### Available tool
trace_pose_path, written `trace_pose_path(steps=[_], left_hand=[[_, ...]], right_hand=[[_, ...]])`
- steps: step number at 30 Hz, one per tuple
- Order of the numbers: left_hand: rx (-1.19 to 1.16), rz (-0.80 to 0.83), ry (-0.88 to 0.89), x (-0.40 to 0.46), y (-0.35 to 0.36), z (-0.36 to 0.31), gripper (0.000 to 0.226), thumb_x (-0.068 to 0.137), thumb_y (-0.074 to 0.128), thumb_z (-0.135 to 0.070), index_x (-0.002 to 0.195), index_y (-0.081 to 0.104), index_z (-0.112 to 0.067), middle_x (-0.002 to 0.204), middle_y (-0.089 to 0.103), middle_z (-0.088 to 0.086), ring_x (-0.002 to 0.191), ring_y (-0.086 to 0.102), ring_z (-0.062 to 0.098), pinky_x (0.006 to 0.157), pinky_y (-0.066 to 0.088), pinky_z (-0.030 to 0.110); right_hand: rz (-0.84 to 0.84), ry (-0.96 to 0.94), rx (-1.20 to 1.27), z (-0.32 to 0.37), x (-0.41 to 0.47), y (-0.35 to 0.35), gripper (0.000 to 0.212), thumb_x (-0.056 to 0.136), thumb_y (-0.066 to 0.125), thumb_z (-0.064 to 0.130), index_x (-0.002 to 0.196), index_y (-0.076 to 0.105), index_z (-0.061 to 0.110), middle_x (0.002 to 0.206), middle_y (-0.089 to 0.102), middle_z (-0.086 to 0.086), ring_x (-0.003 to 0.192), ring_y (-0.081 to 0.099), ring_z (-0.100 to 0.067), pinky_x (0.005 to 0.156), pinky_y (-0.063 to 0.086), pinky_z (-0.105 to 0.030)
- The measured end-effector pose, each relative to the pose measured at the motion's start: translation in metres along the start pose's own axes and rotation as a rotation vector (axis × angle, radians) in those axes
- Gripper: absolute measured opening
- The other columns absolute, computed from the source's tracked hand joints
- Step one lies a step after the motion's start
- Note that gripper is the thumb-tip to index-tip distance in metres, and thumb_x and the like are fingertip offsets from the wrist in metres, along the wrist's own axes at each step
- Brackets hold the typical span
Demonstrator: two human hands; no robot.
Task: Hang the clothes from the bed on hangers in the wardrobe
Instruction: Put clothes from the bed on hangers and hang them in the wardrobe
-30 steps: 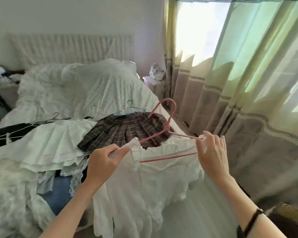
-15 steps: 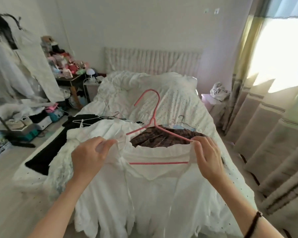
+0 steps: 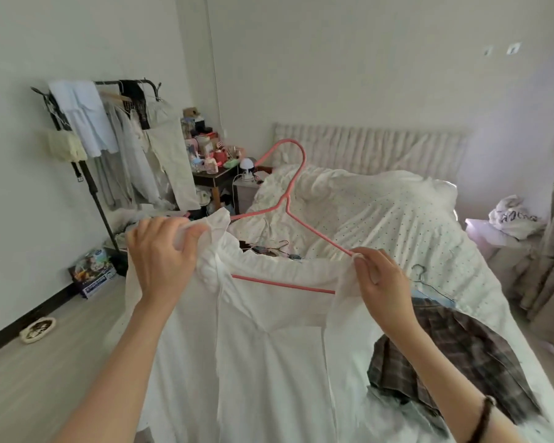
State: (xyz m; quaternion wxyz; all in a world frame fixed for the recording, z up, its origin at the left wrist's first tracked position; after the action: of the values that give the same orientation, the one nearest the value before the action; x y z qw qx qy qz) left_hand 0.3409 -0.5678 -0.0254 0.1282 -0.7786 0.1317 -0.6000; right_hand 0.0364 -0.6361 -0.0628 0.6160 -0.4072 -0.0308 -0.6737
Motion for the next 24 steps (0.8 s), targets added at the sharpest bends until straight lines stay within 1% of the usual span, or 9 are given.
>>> trace_pose_path(steps=[2,5,8,11,14,17,21,24], left_hand=[[0.009,-0.023,0.018,0.024,0.023,0.017,0.041,0.087,0.052,-0.047,0.078,0.065,-0.009,0.074,0.062,0.008,0.077,0.047,0.026,0.072,0.026,0.036],[0.018,-0.052,0.079,0.069,0.059,0.046,0.048,0.089,0.047,-0.051,0.079,0.065,-0.008,0.071,0.059,0.008,0.076,0.041,0.022,0.072,0.026,0.035],[0.045,-0.040,0.150,0.118,0.096,0.080,0.049,0.089,0.046,-0.053,0.080,0.066,-0.010,0.075,0.062,0.007,0.077,0.045,0.025,0.073,0.027,0.036],[0.087,0.014,0.169,0.150,0.137,0.116,0.042,0.086,0.050,-0.049,0.081,0.066,-0.011,0.080,0.064,0.007,0.077,0.050,0.029,0.074,0.025,0.036],[0.116,0.049,0.155,0.167,0.175,0.152,0.039,0.086,0.050,-0.048,0.082,0.066,-0.012,0.082,0.064,0.007,0.079,0.050,0.029,0.075,0.025,0.036],[0.141,0.048,0.103,0.189,0.210,0.180,0.038,0.087,0.050,-0.045,0.085,0.065,-0.010,0.083,0.063,0.010,0.082,0.049,0.031,0.077,0.025,0.038],[0.161,0.137,-0.006,0.196,0.268,0.206,0.028,0.086,0.061,-0.034,0.088,0.066,-0.006,0.085,0.063,0.015,0.084,0.052,0.035,0.083,0.030,0.043],[0.213,0.203,-0.062,0.196,0.308,0.221,0.026,0.087,0.062,-0.031,0.089,0.067,-0.006,0.086,0.063,0.016,0.085,0.054,0.036,0.085,0.028,0.042]], right_hand=[[-0.008,0.025,0.024,0.000,0.027,0.022,0.019,0.094,0.051,0.012,0.104,0.065,0.007,0.092,0.060,0.001,0.088,0.055,-0.015,0.077,0.038,-0.023],[-0.068,0.035,0.057,0.001,0.070,0.061,0.019,0.093,0.051,0.012,0.103,0.066,0.007,0.093,0.063,-0.001,0.090,0.056,-0.017,0.080,0.043,-0.031],[-0.077,0.088,0.068,-0.002,0.112,0.111,0.018,0.093,0.051,0.014,0.102,0.066,0.008,0.093,0.065,-0.004,0.088,0.058,-0.018,0.077,0.041,-0.029],[-0.066,0.142,0.096,-0.007,0.147,0.161,0.017,0.093,0.051,0.012,0.099,0.066,0.006,0.089,0.064,-0.004,0.086,0.058,-0.021,0.072,0.037,-0.027],[-0.032,0.184,0.108,-0.011,0.179,0.206,0.017,0.093,0.051,0.012,0.099,0.066,0.006,0.089,0.064,-0.003,0.086,0.057,-0.019,0.072,0.034,-0.024],[-0.035,0.173,0.117,-0.014,0.216,0.240,0.018,0.093,0.051,0.012,0.100,0.067,0.005,0.090,0.064,-0.004,0.085,0.052,-0.014,0.070,0.030,-0.018],[0.008,0.215,0.120,-0.040,0.262,0.285,0.020,0.094,0.050,0.014,0.102,0.066,0.006,0.095,0.066,-0.006,0.092,0.056,-0.021,0.072,0.030,-0.020],[0.062,0.246,0.099,-0.069,0.288,0.317,0.020,0.094,0.048,0.016,0.100,0.066,0.008,0.093,0.065,-0.005,0.093,0.056,-0.023,0.067,0.026,-0.021]])
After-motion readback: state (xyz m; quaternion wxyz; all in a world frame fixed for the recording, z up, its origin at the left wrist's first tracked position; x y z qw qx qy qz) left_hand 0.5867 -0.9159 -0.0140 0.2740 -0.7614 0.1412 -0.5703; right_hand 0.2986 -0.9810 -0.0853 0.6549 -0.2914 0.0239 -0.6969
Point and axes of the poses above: each hand's wrist, its own x-axis towards the middle knuckle, its own y-axis out of the palm, z = x × y, the point moved 3 cm from there along x, towards the middle knuckle
